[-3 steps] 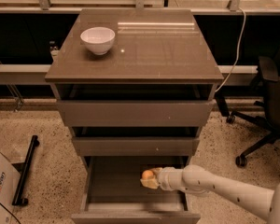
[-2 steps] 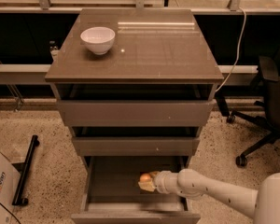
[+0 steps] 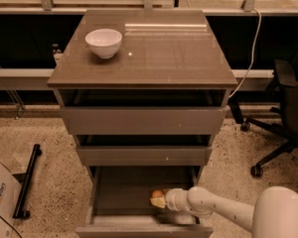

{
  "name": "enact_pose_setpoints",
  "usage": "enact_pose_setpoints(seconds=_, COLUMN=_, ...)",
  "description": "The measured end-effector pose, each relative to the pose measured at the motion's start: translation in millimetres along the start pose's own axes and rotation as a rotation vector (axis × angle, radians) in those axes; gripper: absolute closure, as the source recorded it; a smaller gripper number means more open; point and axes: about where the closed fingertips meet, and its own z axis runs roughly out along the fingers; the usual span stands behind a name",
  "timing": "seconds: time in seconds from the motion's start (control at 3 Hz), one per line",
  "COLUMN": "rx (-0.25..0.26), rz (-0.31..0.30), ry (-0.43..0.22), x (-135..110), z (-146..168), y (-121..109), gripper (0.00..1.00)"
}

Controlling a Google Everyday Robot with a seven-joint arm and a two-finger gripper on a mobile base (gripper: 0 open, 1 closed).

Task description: Place orange into bottom drawer

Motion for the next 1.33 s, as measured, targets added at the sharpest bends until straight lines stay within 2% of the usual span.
enact_pose_setpoints(seconds=0.33, rx=0.022, rz=0.061, ry=0.018, x=26, z=14, y=-14, gripper=0.83)
enact_pose_setpoints(seconds=0.67, rx=0.033, rz=0.113, ry=0.044, x=48, z=25, y=-24, gripper=0.59)
enact_pose_setpoints(seconds=1.0, rx=0.029, rz=0.113, ry=0.045, x=49, z=27, y=-22, gripper=0.29)
enact_pose_setpoints(seconds=1.33, rx=0.027, rz=0.113, ry=0.046, x=49, z=28, y=-21, gripper=0.05)
